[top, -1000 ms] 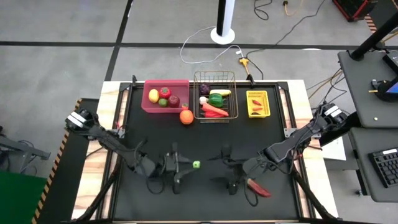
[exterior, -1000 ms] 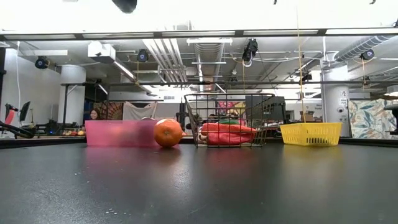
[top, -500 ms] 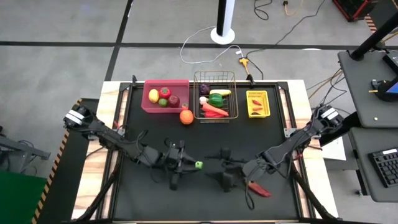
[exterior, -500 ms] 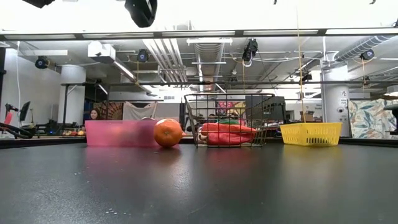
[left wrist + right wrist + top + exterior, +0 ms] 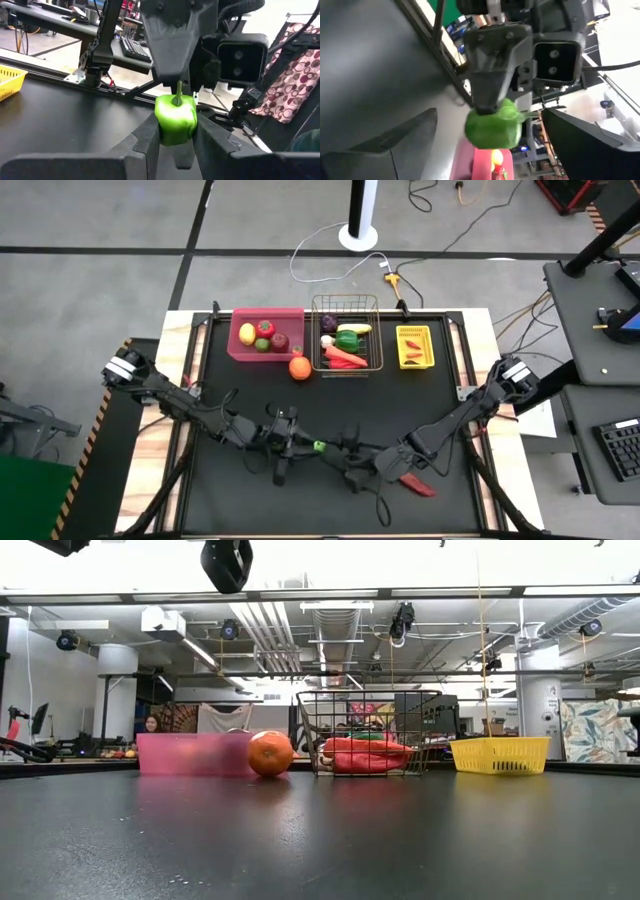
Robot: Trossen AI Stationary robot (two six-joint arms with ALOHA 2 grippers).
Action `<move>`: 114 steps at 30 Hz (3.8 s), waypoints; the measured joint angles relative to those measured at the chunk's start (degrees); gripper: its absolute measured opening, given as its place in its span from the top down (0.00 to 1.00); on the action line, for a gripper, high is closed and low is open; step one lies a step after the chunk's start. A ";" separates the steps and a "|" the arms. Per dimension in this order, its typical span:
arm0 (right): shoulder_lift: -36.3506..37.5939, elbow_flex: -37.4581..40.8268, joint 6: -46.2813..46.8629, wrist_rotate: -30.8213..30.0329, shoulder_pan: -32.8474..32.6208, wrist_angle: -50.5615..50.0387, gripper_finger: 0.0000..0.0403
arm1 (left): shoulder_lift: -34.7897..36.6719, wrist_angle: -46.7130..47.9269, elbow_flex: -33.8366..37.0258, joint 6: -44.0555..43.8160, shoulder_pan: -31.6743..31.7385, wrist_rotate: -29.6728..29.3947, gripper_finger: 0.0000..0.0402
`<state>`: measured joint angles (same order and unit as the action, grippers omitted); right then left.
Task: Sort produce into baskets
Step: Put the small green chili pepper into the yellow bin, then put the big red chili pepper into the gold mesh basket
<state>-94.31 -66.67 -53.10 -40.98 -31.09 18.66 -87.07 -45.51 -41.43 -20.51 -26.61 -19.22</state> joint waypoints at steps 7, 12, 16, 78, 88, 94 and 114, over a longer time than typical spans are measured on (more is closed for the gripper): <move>-0.35 -0.33 0.00 -0.19 0.22 -0.06 0.23 | -0.04 1.66 0.10 0.00 0.00 -0.04 0.78; -0.21 -0.33 -0.04 -0.16 0.38 -0.37 0.35 | -0.04 1.88 0.10 -0.02 0.00 -0.08 0.78; -0.27 -0.33 -0.46 -0.01 0.50 -0.64 0.43 | -0.04 1.86 0.10 0.00 0.00 -0.15 0.78; 17.37 6.73 81.74 15.10 65.00 -69.75 0.56 | 12.92 36.60 0.13 -4.64 -0.13 -20.84 0.42; 13.85 6.93 83.07 15.55 65.16 -69.23 0.51 | 12.92 36.61 0.13 -2.49 0.11 -20.86 0.42; 14.18 6.93 83.08 15.70 65.16 -69.30 0.45 | 12.92 36.62 0.13 -2.49 0.09 -20.81 0.42; 27.38 6.10 94.11 37.14 45.17 -81.77 0.26 | 12.31 36.76 0.10 -4.02 0.04 -18.75 0.42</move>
<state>-66.93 -60.58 41.01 -3.84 14.08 -63.11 -74.76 -8.75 -41.32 -24.53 -26.57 -37.98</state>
